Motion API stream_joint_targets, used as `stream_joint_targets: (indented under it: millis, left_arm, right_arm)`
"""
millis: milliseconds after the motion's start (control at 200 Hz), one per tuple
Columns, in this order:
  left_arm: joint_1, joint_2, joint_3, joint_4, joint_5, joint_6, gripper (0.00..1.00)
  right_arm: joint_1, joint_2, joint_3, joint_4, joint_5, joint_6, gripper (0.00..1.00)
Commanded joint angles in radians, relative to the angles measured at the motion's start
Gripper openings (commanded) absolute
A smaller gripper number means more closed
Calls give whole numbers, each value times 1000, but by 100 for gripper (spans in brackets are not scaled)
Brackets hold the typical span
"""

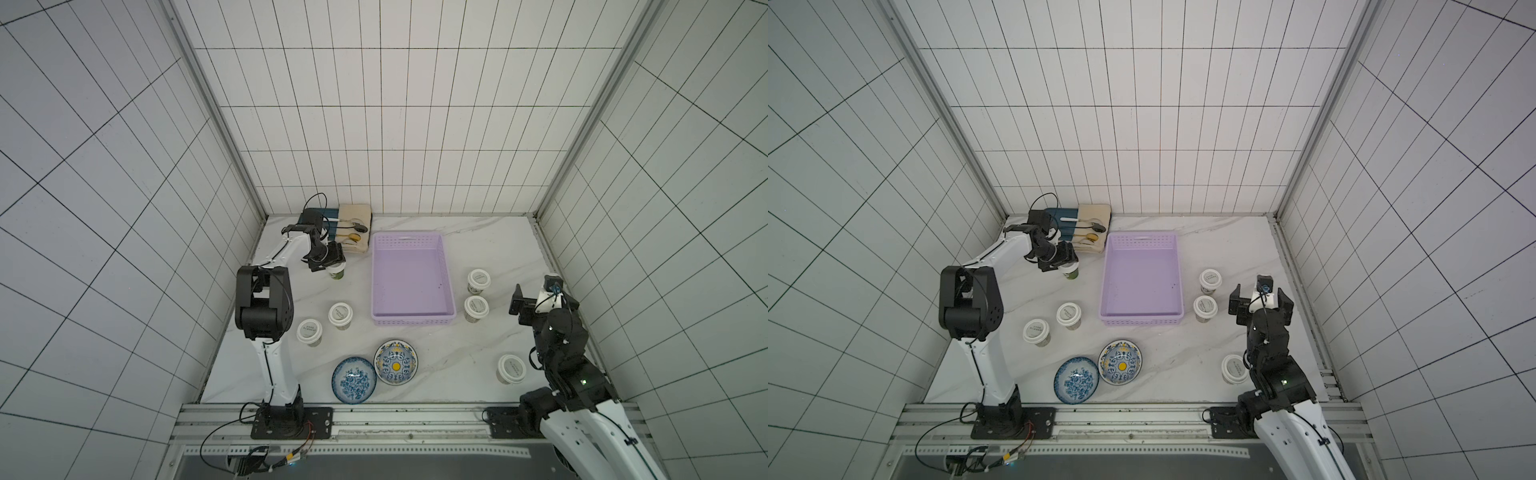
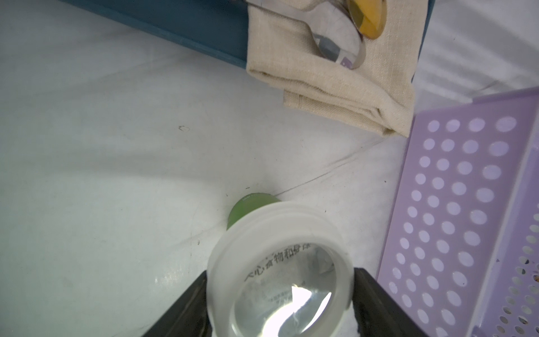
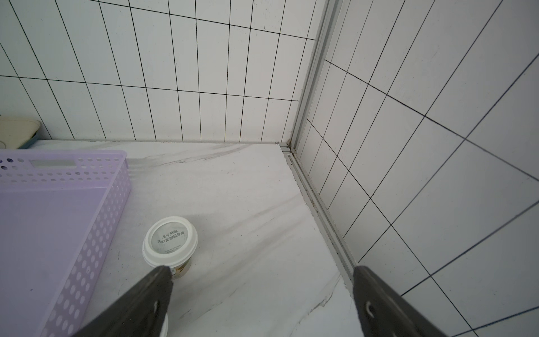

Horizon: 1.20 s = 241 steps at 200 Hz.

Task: Put the yogurt in the basket
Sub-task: Pick up the yogurt from the center of the board, then place the yogurt in the basket.

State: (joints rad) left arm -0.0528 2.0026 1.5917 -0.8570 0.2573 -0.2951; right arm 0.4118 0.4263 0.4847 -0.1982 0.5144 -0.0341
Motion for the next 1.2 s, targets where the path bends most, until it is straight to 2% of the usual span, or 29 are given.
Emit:
stream_joint_targets:
  millis: [0, 375, 650, 950, 1199]
  left_arm:
    - [6, 12, 10, 9, 21, 7, 69]
    - [-5, -79, 4, 10, 72, -1, 68]
    - [-34, -154, 33, 28, 167, -18, 68]
    - [-129, -83, 227, 12, 233, -84, 69]
    - [-235, 17, 341, -3, 193, -80, 69]
  right_arm:
    - [-5, -5, -18, 22, 4, -4, 99]
    - [-6, 5, -20, 23, 12, -6, 99]
    - [-6, 12, -20, 26, 0, -1, 99]
    - [-7, 11, -21, 23, -4, -4, 99]
    - [-8, 16, -21, 22, 4, -7, 99]
